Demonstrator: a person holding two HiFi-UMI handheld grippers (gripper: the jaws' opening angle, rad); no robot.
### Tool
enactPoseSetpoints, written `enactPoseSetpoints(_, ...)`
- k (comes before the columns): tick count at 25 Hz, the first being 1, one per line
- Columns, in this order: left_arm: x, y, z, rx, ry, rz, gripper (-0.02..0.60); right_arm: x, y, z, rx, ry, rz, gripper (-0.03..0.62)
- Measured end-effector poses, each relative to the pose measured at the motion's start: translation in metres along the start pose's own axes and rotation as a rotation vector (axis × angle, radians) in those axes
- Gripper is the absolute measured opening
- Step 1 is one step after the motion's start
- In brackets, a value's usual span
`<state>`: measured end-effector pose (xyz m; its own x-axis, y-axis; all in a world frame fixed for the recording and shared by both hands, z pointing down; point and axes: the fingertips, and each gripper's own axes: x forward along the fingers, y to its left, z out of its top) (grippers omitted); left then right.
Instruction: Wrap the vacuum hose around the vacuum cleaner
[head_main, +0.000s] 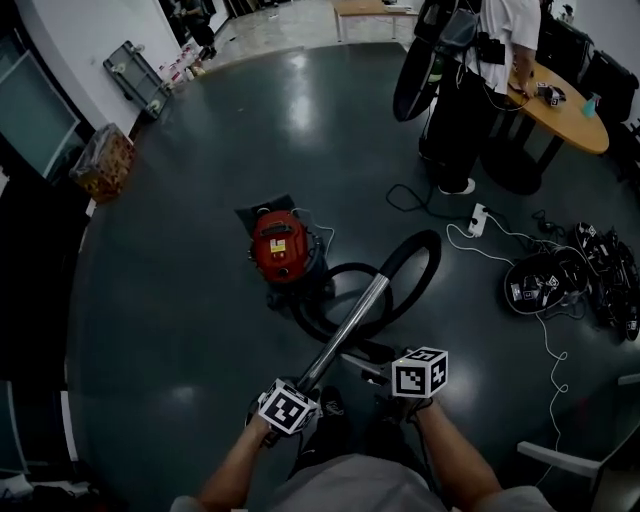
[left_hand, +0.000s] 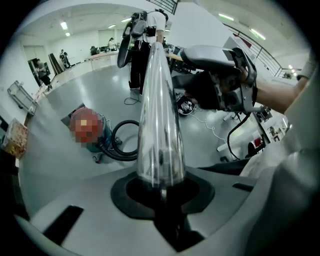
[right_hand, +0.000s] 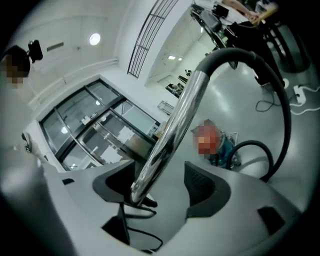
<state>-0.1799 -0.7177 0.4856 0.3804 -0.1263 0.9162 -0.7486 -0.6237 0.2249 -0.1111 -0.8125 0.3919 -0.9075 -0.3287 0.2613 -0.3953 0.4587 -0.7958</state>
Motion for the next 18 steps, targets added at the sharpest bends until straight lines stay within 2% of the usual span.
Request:
enactPoseSetpoints(2,-0.003,0.001,0.0,-0.052,-0.035,-0.024,0.086,0.023,0.01,-0.001,0.071,-0.036,0.057,0.311)
enactPoseSetpoints(5,-0.001,0.01,0.001,-0.087,-0.073,-0.047,0.086,0.056,0.018,-0.001,0.124,-0.071,0.082,0.311)
enactPoseSetpoints(9,-0.001,0.025,0.003,-0.094,-0.099,-0.074,0.087,0.094,0.018,0.013,0.182,-0.131,0.062,0.311)
enactPoseSetpoints(15,-0.016,0.036,0.0,-0.069,-0.107,-0.113,0.087,0.124,0.027,0.028,0.201,-0.193,0.02,0.307)
enactPoseSetpoints(16,-0.019,0.038,0.0,-0.068,-0.112,-0.12,0.087,0.126,0.026,0.029,0.2,-0.203,-0.012,0.28)
enactPoseSetpoints(18,-0.023,0.039,0.0,-0.068,-0.123,-0.133,0.087,0.128,0.022,0.03,0.206,-0.234,-0.082,0.16)
